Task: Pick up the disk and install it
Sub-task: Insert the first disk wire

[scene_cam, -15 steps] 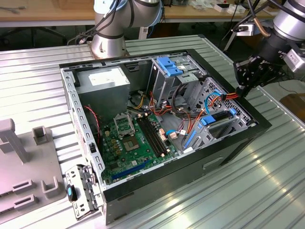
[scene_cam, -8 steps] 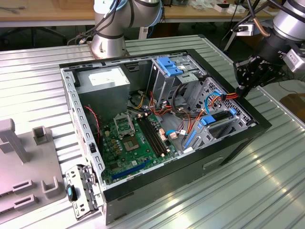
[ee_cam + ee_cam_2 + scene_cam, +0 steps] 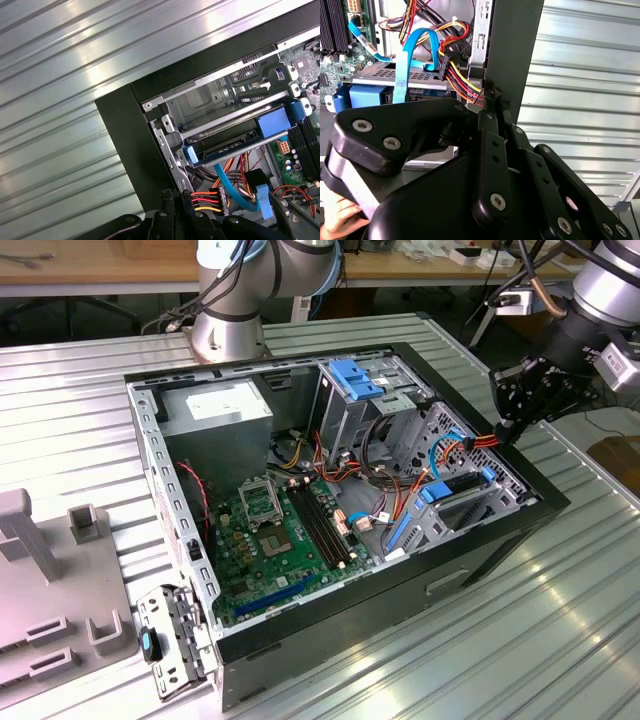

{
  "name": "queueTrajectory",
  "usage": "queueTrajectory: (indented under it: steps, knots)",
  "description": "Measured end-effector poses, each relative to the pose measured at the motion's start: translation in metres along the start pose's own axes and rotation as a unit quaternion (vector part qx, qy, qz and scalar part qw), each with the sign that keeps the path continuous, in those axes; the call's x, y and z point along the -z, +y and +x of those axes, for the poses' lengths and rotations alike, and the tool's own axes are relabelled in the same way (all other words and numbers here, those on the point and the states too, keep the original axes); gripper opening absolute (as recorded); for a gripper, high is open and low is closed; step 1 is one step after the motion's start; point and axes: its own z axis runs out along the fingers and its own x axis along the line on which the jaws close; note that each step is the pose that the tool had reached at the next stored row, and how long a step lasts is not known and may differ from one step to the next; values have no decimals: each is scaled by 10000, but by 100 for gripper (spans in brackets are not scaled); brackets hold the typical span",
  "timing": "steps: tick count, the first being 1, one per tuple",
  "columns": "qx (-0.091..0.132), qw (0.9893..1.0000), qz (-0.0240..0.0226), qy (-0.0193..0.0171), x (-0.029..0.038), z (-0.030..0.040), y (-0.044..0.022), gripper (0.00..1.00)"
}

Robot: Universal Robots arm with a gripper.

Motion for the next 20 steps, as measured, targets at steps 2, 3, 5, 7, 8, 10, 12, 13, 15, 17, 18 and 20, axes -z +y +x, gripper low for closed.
queueTrajectory:
  steps: [2, 3, 5, 7, 8, 10, 12, 13, 15, 17, 18, 20]
  knots:
    - [-6, 10000, 0, 1, 0, 0, 0, 17]
    - [-10, 10000, 0, 1, 0, -1, 1, 17]
    - [-14, 10000, -1, 1, 0, 0, 1, 17]
    - [-19, 10000, -1, 2, 0, 0, 1, 17]
    - [-23, 10000, -1, 2, 0, 0, 1, 17]
    - [-28, 10000, -1, 2, 0, 0, 1, 17]
    - [-74, 10000, -3, 5, -1, 0, 1, 17]
    - [-112, 9999, -4, 8, -1, -2, 3, 17]
    - [-121, 9999, -5, 9, 0, -9, 6, 17]
    - [-128, 9999, -6, 9, 1, -18, 11, 17]
    - [-132, 9999, -6, 9, 2, -25, 14, 17]
    - [-143, 9999, -6, 10, 3, -46, 24, 17]
